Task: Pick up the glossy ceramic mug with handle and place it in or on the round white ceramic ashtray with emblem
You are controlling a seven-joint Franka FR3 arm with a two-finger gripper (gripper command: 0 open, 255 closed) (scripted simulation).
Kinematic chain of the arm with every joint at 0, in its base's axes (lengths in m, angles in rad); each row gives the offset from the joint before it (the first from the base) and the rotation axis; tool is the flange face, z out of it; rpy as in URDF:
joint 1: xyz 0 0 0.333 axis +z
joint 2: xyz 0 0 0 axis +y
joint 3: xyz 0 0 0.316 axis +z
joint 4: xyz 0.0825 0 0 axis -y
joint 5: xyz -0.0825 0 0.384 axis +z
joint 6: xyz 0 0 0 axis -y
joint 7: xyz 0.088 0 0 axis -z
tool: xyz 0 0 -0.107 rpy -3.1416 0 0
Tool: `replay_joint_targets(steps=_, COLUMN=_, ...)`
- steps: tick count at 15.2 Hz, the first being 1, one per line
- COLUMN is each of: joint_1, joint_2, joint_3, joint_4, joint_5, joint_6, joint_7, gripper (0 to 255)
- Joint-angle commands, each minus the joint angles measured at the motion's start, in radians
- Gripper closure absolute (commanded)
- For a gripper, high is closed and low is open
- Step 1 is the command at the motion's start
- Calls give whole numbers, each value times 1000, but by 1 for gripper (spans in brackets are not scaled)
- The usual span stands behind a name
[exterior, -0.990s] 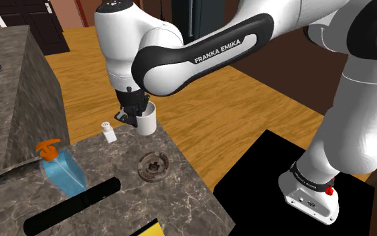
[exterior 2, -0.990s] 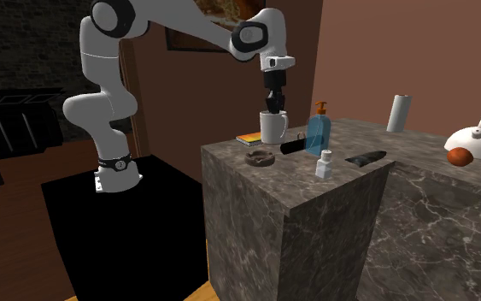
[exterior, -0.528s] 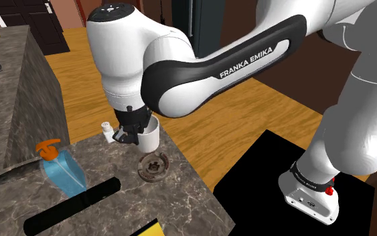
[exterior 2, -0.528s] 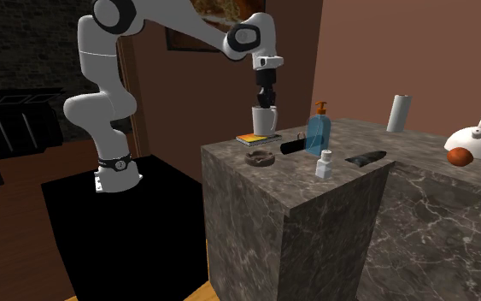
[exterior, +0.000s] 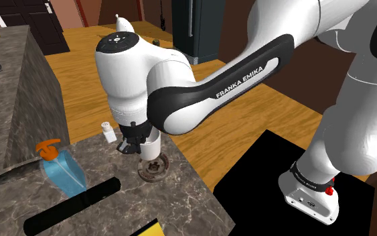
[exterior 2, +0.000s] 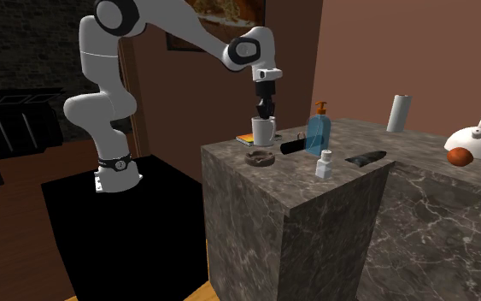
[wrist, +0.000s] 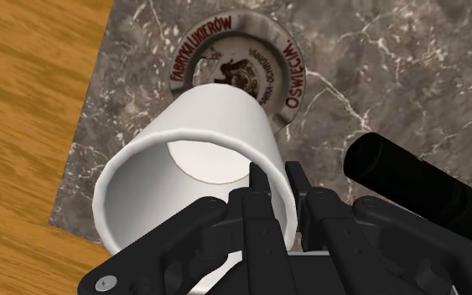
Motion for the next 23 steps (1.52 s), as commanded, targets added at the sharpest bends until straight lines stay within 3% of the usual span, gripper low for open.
replay_joint_targets(steps=1, joint_1=2, joint_2=10, joint_3=-3, joint_4=-14, joint_5=-10, joint_6=22, joint_7=8, gripper=255)
replay_joint_targets(steps=8, joint_1=9, joint_2=51, joint_3=-15, joint_4=-57, joint_5=-48, joint_6=96, joint_7=42, gripper=255)
replay_joint_targets(steps=16, joint_1=10, joint_2=51, joint_3=-15, joint_4=-57, joint_5=-48, joint_6=96, joint_7=42, gripper=255)
replay_joint_targets(steps=17, joint_1=10, joint_2=51, joint_3=-15, joint_4=-57, joint_5=-48, joint_6=96, joint_7=42, gripper=0)
replay_joint_targets(steps=23, joint_1=7, joint_2=31, joint_3=-8, joint_4=-47, joint_5=-32, joint_6=71, joint_7=31, gripper=0)
